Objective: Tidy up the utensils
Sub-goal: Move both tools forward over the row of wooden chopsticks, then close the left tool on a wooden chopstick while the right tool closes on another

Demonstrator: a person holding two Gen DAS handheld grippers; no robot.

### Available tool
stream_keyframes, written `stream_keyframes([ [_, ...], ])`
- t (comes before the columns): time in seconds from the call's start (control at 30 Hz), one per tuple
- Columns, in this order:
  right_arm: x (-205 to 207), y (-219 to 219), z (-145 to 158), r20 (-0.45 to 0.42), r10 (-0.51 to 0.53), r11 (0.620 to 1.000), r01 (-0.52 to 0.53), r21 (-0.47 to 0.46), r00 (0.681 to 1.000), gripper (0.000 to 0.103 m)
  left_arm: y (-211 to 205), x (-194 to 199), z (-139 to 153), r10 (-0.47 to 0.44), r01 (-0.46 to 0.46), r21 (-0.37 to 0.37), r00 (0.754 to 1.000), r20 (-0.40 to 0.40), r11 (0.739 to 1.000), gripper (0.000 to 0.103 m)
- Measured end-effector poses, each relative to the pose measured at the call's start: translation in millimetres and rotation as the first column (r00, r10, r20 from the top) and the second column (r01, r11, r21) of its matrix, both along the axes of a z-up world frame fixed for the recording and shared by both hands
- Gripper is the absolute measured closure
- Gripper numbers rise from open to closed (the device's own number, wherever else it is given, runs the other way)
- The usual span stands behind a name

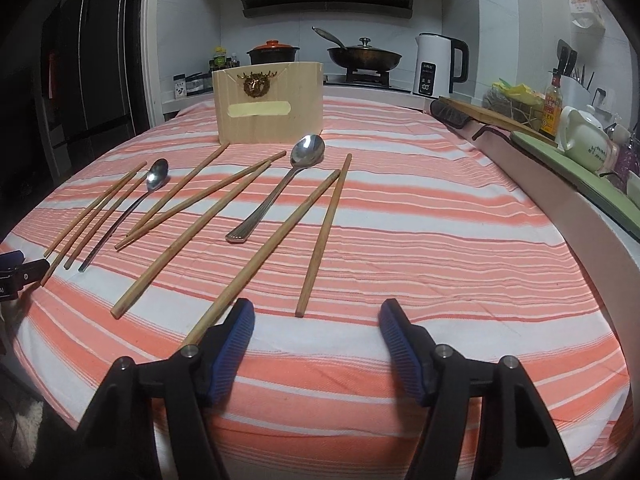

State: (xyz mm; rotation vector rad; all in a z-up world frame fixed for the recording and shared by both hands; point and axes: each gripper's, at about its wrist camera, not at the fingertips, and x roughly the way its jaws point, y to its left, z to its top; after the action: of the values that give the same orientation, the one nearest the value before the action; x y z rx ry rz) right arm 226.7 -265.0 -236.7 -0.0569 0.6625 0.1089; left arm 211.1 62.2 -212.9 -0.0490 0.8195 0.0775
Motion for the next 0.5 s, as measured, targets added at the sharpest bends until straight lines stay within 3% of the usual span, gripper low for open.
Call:
stream_keyframes([
  [0.17, 4, 2, 2, -0.022, -0.003, 1.000, 0.003, 0.003, 1.000, 0.036, -13, 1, 4, -0.062, 0.061, 0.011, 0.998, 0.031, 0.998, 0.053],
  [0.27, 9, 4, 4, -0.025, 0.005, 1.000, -0.004, 0.008, 1.000, 0.054, -21, 1, 4, -0.073, 0.072, 0.014, 0.996, 0.046, 0.997, 0.067],
  [0.33, 9, 6, 3, -0.016, -0.001, 1.000, 0.001, 0.005, 1.000, 0.058, -26, 2, 4, -0.076, 0.075, 0.013, 0.995, 0.059, 0.997, 0.074],
  [0.43, 7, 6, 1, 0.004, -0.005, 1.000, 0.005, -0.003, 1.000, 0.065, -31, 4, 3, -0.091, 0.091, 0.007, 0.993, 0.081, 0.996, 0.095],
  [0.5, 6, 6, 1, 0.011, -0.006, 1.000, 0.006, -0.003, 1.000, 0.074, -35, 5, 2, -0.096, 0.095, 0.017, 0.991, 0.088, 0.995, 0.098],
])
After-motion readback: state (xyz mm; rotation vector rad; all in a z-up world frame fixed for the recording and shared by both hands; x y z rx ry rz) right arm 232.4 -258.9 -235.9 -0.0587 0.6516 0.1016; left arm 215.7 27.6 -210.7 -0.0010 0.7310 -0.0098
